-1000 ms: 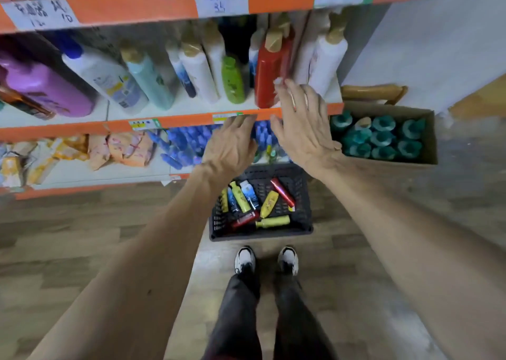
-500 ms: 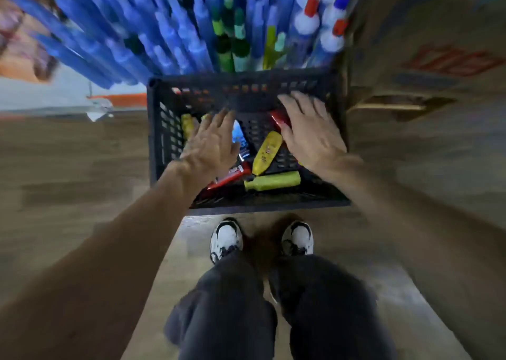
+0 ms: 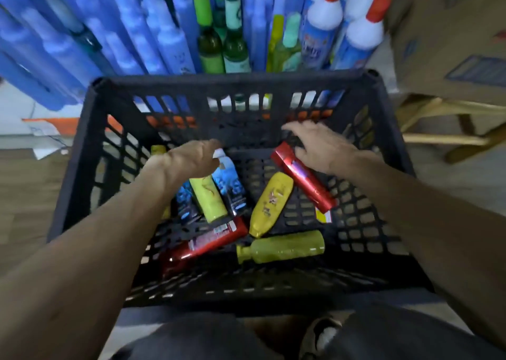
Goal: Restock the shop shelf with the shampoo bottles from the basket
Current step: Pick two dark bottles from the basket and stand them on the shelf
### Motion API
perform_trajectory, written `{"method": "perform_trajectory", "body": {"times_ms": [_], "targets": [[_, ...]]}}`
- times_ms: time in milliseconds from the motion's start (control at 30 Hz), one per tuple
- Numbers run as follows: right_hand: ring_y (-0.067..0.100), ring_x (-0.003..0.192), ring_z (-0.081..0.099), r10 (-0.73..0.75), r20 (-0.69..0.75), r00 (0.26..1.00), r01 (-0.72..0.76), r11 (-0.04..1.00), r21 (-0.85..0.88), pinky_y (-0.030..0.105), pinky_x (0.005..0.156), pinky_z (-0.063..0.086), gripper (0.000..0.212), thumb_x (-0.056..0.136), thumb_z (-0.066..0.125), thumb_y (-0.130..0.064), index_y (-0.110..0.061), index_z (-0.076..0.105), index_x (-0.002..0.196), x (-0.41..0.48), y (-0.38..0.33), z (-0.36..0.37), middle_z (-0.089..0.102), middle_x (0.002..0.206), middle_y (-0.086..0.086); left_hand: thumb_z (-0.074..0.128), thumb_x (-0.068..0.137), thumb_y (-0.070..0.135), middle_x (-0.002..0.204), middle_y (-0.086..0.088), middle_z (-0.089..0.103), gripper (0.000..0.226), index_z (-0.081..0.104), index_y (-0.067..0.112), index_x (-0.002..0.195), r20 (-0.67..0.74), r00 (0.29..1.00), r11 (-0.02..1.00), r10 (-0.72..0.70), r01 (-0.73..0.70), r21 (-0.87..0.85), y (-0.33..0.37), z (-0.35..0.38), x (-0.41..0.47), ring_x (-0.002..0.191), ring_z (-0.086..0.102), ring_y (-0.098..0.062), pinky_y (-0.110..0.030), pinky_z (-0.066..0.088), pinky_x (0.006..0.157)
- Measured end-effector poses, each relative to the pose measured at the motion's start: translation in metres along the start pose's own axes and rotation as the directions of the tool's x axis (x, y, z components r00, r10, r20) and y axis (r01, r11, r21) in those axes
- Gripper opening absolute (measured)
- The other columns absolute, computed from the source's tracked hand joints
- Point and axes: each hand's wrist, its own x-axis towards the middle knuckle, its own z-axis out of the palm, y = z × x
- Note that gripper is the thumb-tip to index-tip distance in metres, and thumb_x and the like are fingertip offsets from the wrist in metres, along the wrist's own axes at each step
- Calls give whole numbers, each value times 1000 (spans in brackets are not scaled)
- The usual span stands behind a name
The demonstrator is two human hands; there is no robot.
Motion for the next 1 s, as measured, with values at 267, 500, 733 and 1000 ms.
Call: {"method": "perform_trajectory", "body": {"times_ms": [267, 500, 733, 1000], "targets": [[29, 128, 41, -18, 94, 995, 19, 1000, -14, 46, 98, 43, 57, 97, 46, -20, -33, 28, 149, -16, -7, 2, 42, 144, 5, 44, 98, 17, 150, -5, 39, 53, 29, 25, 148, 113, 990, 994, -82, 73, 79, -6, -15, -25, 130, 45, -27, -31, 40, 95], [27, 128, 42, -19, 65, 998, 19, 1000, 2, 43, 96, 41, 54, 99, 46, -20, -32, 29, 149, -6, -9, 10, 43, 143, 5, 43, 99, 19, 145, -8, 45, 51, 29, 26, 147, 129, 986, 994, -106, 100, 49, -6, -3, -22, 110, 57, -26, -34, 46, 86], [29, 128, 41, 2, 121, 993, -4, 1000, 16, 46, 100, 43, 55, 98, 44, -17, -32, 29, 148, -4, -16, 24, 43, 143, 6, 47, 96, 19, 139, -13, 47, 45, 41, 13, 140, 159, 968, 981, -193, 194, 10, -16, 14, -17, 118, 53, -27, -30, 43, 83], [29, 133, 36, 5, 226, 974, -16, 999, 47, 45, 103, 37, 56, 99, 50, -22, -34, 29, 150, 10, -21, 50, 38, 148, 2, 45, 97, 24, 126, -22, 46, 48, 35, -5, 134, 232, 891, 919, -390, 393, 37, -23, 43, 6, 107, 47, -29, -26, 38, 65]]}}
